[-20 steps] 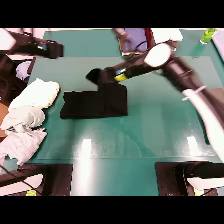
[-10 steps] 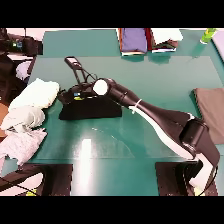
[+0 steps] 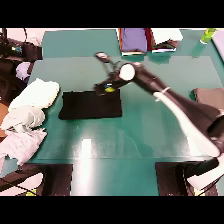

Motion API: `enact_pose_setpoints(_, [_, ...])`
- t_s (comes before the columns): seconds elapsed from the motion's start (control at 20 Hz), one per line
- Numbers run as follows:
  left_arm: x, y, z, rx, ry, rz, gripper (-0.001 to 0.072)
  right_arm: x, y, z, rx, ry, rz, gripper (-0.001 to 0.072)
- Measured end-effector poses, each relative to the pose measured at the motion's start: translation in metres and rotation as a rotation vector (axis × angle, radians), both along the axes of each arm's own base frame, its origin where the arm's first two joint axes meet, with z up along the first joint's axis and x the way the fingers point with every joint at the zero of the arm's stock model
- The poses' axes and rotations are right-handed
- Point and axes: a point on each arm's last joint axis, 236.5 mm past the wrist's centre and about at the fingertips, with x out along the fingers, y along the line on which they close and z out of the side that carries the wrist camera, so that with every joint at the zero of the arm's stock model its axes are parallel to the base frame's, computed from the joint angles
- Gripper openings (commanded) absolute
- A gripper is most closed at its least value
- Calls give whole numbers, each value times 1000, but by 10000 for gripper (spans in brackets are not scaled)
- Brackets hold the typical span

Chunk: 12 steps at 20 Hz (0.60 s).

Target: Fold the shirts.

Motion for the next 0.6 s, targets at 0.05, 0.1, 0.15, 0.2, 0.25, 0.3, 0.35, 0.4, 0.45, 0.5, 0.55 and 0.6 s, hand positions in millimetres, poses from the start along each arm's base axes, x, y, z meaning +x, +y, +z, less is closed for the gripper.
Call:
enact_pose_setpoints(0.05, [0,-1,0,-3,1,-5,31,-1,-27,-8,-36,45,-44,697])
enact_pose_setpoints(0.1, [-1,-3,0,-7,3,-12,32,-6,-50,-17,-57,102,-86,697])
enact_pose_setpoints(0.15, [-1,-5,0,-11,3,-18,31,-10,-68,-25,-74,150,-122,697])
enact_pose_setpoints(0.2, [-2,-7,0,-17,2,-24,31,-13,-84,-34,-87,195,-159,696])
enact_pose_setpoints(0.25, [-2,-9,1,-22,2,-30,31,-16,-95,-40,-91,223,-196,696])
enact_pose_setpoints(0.3, [-2,-10,1,-28,2,-33,31,-18,-100,-46,-86,249,-228,696])
enact_pose_setpoints(0.35, [-2,-11,1,-30,2,-37,32,-20,-101,-51,-83,260,-252,695])
enact_pose_setpoints(0.4, [-2,-12,1,-33,3,-38,31,-18,-101,-54,-70,260,-279,694])
enact_pose_setpoints(0.45, [-2,-12,0,-36,3,-40,31,-17,-98,-57,-62,254,-298,694])
enact_pose_setpoints(0.5, [-2,-13,0,-37,4,-41,31,-18,-92,-62,-55,256,-307,693])
enact_pose_setpoints(0.55, [-2,-13,0,-38,4,-43,32,-18,-85,-67,-49,257,-313,693])
enact_pose_setpoints(0.6, [-2,-13,0,-39,5,-43,31,-18,-80,-73,-46,262,-323,692])
